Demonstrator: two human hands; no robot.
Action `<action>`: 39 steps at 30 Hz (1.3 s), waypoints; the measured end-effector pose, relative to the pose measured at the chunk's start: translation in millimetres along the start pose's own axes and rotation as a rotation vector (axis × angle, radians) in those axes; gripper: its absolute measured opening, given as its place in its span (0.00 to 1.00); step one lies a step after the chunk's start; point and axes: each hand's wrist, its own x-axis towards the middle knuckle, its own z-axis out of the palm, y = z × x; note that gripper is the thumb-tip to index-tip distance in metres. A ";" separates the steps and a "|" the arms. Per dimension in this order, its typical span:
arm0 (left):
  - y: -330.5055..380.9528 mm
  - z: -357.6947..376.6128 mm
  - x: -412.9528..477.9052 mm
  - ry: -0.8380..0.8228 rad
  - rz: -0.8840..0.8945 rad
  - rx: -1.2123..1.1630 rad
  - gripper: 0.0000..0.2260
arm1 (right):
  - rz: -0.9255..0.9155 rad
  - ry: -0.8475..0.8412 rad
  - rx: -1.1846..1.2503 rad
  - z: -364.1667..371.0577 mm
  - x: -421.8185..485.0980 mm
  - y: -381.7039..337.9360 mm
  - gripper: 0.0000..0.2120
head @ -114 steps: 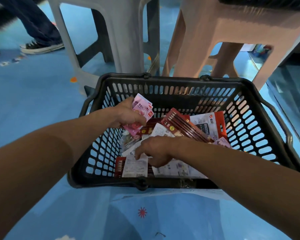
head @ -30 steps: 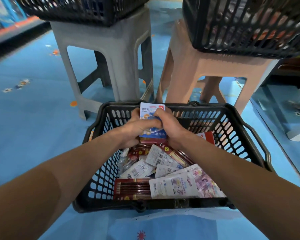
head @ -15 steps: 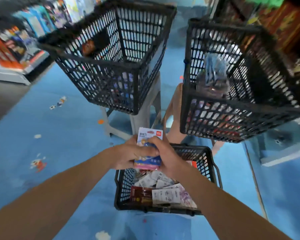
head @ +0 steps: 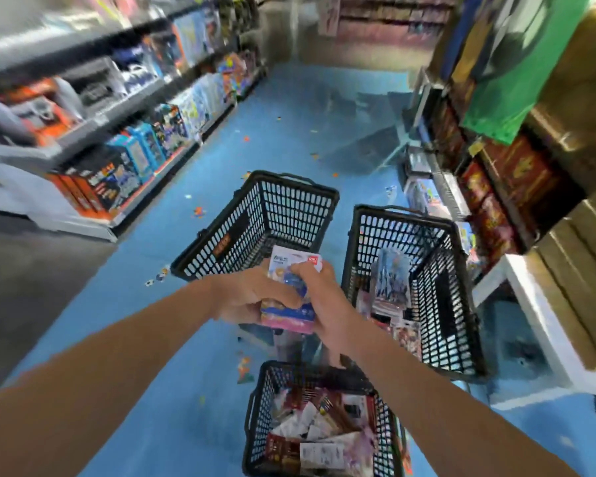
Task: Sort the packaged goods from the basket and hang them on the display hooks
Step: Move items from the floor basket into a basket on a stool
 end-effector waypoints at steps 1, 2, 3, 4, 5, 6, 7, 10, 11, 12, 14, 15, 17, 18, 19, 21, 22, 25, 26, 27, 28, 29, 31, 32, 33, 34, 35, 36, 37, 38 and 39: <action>13.1 -4.8 0.6 0.017 0.003 0.015 0.14 | -0.018 -0.001 -0.009 1.0 4.5 -13.9 0.15; 23.2 -11.6 2.4 0.028 0.007 0.031 0.14 | -0.034 -0.021 -0.014 2.1 10.3 -25.7 0.11; 31.4 -20.0 5.3 0.045 0.013 0.050 0.15 | -0.046 -0.039 -0.031 4.6 18.7 -34.4 0.09; 36.8 -31.3 10.8 0.065 0.021 0.065 0.17 | -0.043 -0.041 -0.056 7.4 28.1 -41.0 0.10; 39.5 -44.1 17.3 0.089 0.027 0.074 0.19 | -0.028 -0.039 -0.069 9.8 38.8 -45.4 0.13; 40.2 -59.2 25.4 0.097 0.035 0.075 0.21 | -0.003 -0.029 -0.075 13.3 50.7 -49.2 0.16; 40.1 -75.2 33.8 0.106 0.039 0.070 0.22 | 0.010 -0.014 -0.087 16.6 63.9 -51.8 0.18; 42.1 -125.8 61.3 0.139 0.045 0.073 0.26 | 0.027 0.018 -0.113 28.0 107.7 -59.1 0.15; 44.2 -143.1 72.4 0.156 0.046 0.082 0.27 | 0.039 0.032 -0.123 31.6 126.8 -60.2 0.12; 45.8 -161.5 85.6 0.169 0.050 0.085 0.29 | 0.058 0.049 -0.138 35.0 147.5 -61.6 0.11; 45.1 -198.8 116.5 0.189 0.045 0.070 0.34 | 0.093 0.102 -0.144 39.2 196.5 -59.5 0.14; 43.9 -215.1 131.6 0.189 0.038 0.061 0.36 | 0.112 0.130 -0.136 40.6 221.6 -57.0 0.16; 36.2 -245.1 165.1 0.180 0.014 0.047 0.38 | 0.156 0.195 -0.119 40.9 268.0 -48.7 0.17; 30.6 -257.9 182.6 0.171 -0.002 0.037 0.37 | 0.185 0.222 -0.100 39.1 288.9 -42.1 0.14; 23.9 -268.8 199.9 0.171 -0.032 0.026 0.37 | 0.211 0.248 -0.090 36.3 308.1 -34.4 0.12; 7.9 -287.7 233.4 0.158 -0.114 -0.001 0.42 | 0.248 0.283 -0.078 28.1 341.5 -16.6 0.07; 0.8 -294.3 247.9 0.133 -0.151 -0.011 0.42 | 0.260 0.298 -0.079 23.3 355.9 -7.2 0.06; -22.5 -308.8 285.6 0.068 -0.227 0.006 0.22 | 0.303 0.385 -0.074 7.7 388.5 23.5 0.07; -29.0 -310.9 295.0 0.060 -0.249 0.009 0.17 | 0.322 0.414 -0.070 2.5 396.4 32.9 0.08; -35.0 -311.1 302.9 0.054 -0.272 0.010 0.15 | 0.348 0.451 -0.067 -1.8 403.7 43.0 0.13; -44.3 -312.7 312.2 0.056 -0.291 0.015 0.16 | 0.377 0.482 -0.062 -6.0 411.3 54.3 0.19; -54.5 -314.8 322.1 0.071 -0.307 0.030 0.19 | 0.401 0.512 -0.075 -9.3 419.0 64.0 0.22; -73.5 -319.4 340.4 0.113 -0.335 0.061 0.27 | 0.444 0.575 -0.118 -15.8 432.0 81.7 0.28; -81.7 -321.4 347.3 0.124 -0.345 0.099 0.30 | 0.460 0.602 -0.132 -18.6 436.1 88.1 0.28; -87.4 -322.4 352.5 0.132 -0.347 0.150 0.31 | 0.458 0.622 -0.138 -20.8 439.0 92.1 0.26; -92.5 -323.3 356.9 0.132 -0.348 0.191 0.31 | 0.469 0.635 -0.145 -24.3 442.4 98.5 0.24; -97.7 -324.1 361.5 0.125 -0.353 0.211 0.30 | 0.485 0.638 -0.154 -27.2 444.4 103.2 0.23; -102.8 -324.4 365.2 0.109 -0.358 0.224 0.26 | 0.498 0.636 -0.168 -30.1 446.0 107.0 0.21; -105.4 -322.6 366.4 0.085 -0.361 0.243 0.21 | 0.511 0.643 -0.190 -32.2 447.8 110.9 0.21; -110.6 -322.2 368.8 0.076 -0.369 0.268 0.16 | 0.531 0.653 -0.211 -34.2 449.3 117.0 0.21; -114.9 -321.5 370.2 0.087 -0.361 0.296 0.15 | 0.551 0.668 -0.240 -35.2 449.7 122.3 0.21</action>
